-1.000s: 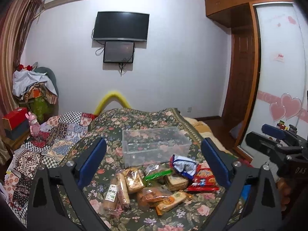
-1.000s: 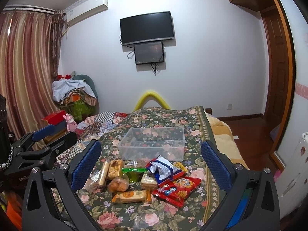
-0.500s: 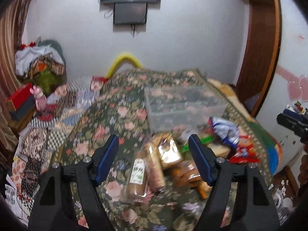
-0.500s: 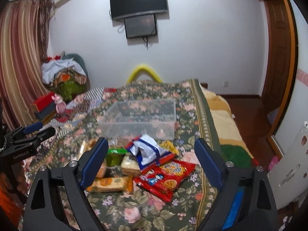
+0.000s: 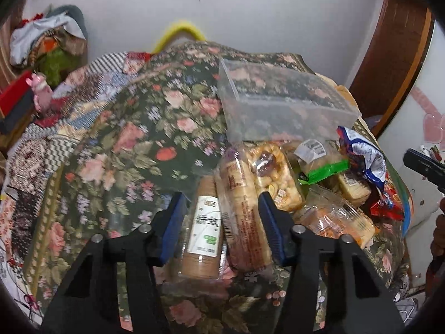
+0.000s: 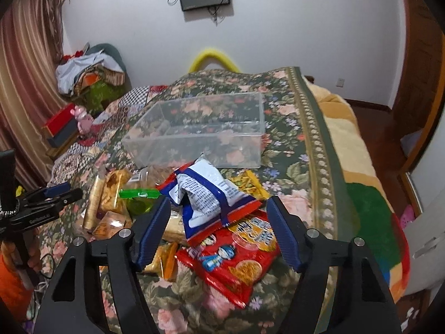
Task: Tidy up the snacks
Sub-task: 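Grasp the tall cracker roll with the left tool while the right tool grasps the white-blue bag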
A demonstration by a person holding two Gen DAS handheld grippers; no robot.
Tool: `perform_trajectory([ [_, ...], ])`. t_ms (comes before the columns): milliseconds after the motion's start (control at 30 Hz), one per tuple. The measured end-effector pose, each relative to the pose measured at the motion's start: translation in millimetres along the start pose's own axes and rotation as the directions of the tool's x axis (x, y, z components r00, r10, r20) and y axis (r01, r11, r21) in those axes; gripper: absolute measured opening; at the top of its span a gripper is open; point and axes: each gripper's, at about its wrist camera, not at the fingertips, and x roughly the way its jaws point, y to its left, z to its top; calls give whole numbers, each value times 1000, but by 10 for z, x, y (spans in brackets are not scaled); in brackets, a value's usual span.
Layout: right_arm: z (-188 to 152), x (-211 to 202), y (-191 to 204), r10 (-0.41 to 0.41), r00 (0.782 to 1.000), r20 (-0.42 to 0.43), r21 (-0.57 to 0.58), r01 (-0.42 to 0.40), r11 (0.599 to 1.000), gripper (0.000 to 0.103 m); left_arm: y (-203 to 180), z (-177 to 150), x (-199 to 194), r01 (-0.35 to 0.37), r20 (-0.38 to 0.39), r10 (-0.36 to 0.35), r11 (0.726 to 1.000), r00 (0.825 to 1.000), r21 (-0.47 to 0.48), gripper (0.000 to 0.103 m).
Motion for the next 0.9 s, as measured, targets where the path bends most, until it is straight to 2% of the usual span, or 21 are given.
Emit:
perform_trajectory([
  [133,81,200,7,17,999,-27,-26,-18,999,68,-50,-4,149,28,-33,-28,1000,999,11,47],
  [367,149,544,35,36,993,-111,-72,-44,996,68,-17,-35,299,20,-59,-19,1000,998,15,47],
  [500,143,654,41,38,991,-131,-83,-49,995,70,-11,-37,340,-4,-50,6,999,999,35,47],
  [600,150,716,3,72,987,-143,-50,-80,996,70,-17,-38,355,-18,-39,20,999,999,48,44],
  [667,157,735,-18,89,985,-148,-32,-95,995,70,-33,-39,340,-27,-22,28,998,999,53,36],
  [733,158,734,-24,104,984,-143,-24,-108,994,64,-74,-38,306,-19,-4,19,998,1000,64,25],
  [800,158,715,-13,115,984,-139,-25,-120,993,55,-107,-37,301,-19,-5,19,997,1000,73,24],
  [900,154,663,13,99,988,-120,-37,-104,994,48,-122,-40,289,-17,-11,18,997,1000,75,24],
])
